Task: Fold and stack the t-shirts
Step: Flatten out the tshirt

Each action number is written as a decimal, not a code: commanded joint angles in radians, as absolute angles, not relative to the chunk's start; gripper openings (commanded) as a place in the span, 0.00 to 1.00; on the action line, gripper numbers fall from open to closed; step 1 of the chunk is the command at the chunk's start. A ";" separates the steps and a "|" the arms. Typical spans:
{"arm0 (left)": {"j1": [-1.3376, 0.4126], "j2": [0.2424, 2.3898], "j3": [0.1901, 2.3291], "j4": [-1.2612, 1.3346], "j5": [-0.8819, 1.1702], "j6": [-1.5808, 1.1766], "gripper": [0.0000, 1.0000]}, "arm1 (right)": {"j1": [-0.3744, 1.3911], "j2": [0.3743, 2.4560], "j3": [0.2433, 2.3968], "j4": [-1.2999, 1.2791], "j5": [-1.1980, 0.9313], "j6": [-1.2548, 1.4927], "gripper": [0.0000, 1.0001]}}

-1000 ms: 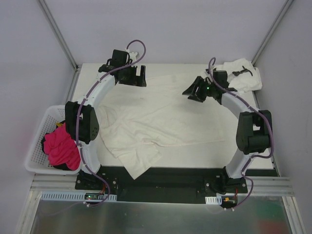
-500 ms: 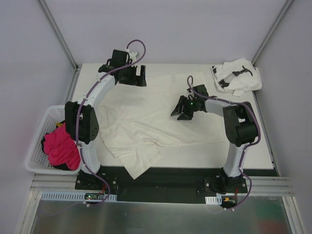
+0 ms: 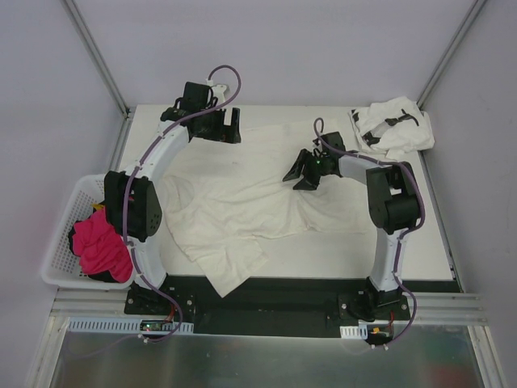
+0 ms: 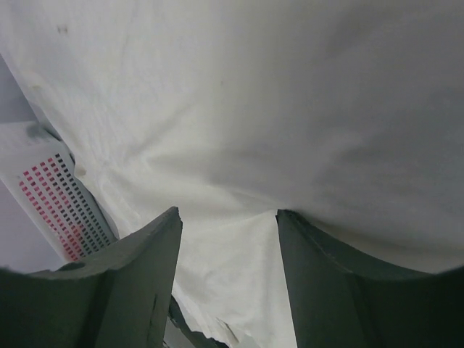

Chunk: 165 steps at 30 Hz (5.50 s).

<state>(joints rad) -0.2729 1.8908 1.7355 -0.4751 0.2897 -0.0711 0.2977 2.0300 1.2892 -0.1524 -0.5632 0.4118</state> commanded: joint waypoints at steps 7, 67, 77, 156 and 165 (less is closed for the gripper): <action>-0.262 1.796 1.710 -0.459 0.242 -0.032 0.99 | 0.129 2.138 1.459 -0.178 -0.492 0.449 0.59; -0.433 1.897 1.621 -0.370 -0.158 -0.107 0.99 | 0.104 1.668 1.206 -0.127 -0.341 0.420 0.64; -0.275 2.089 1.756 -0.359 -0.166 -0.449 0.99 | 0.065 1.453 1.163 -0.124 -0.302 0.361 0.65; -0.037 2.191 2.077 -0.497 0.244 -0.298 0.99 | 0.002 1.235 1.186 -0.192 -0.322 0.411 0.68; -0.120 2.080 1.878 -0.560 0.523 0.124 0.99 | 0.002 1.315 1.246 -0.173 -0.388 0.417 0.68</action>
<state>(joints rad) -0.1078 2.1273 1.9293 -0.5011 0.3439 -0.1226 0.0086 1.2865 1.1717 -0.1982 -0.3435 0.4110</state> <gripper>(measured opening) 0.992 0.678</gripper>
